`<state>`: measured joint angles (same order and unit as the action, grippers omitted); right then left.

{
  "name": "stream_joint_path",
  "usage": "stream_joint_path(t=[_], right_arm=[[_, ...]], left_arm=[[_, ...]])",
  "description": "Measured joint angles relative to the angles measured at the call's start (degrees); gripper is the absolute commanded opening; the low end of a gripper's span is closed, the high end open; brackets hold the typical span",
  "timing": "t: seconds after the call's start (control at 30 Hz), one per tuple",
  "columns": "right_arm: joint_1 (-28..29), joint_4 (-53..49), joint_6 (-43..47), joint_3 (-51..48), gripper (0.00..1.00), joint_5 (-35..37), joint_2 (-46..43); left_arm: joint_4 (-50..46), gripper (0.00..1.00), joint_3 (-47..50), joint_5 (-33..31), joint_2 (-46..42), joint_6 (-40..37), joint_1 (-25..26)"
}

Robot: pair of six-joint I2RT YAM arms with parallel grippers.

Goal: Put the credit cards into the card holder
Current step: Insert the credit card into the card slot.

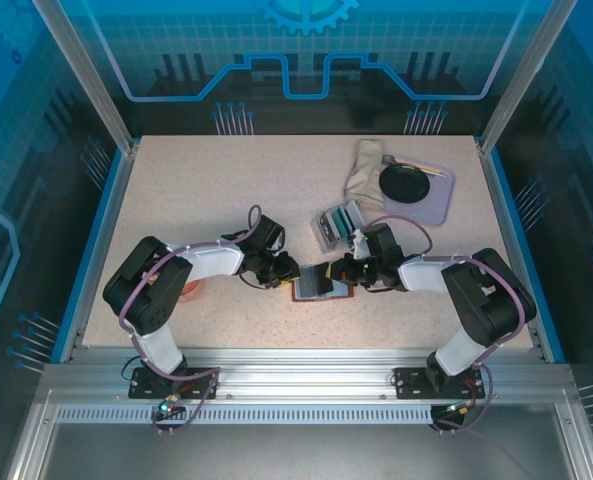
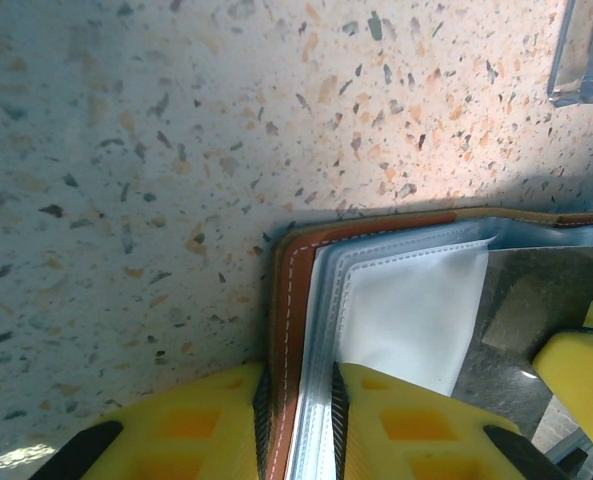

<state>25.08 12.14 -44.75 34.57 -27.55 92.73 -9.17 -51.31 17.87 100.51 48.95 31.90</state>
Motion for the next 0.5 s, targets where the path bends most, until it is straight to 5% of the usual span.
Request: stream_joint_path(t=[0.5], right_arm=[[1.64, -0.07, -1.77, 1.31, 0.03, 0.02, 1.53]], left_arm=[[0.02, 0.25, 0.0, 0.0, 0.0, 0.07, 0.15]])
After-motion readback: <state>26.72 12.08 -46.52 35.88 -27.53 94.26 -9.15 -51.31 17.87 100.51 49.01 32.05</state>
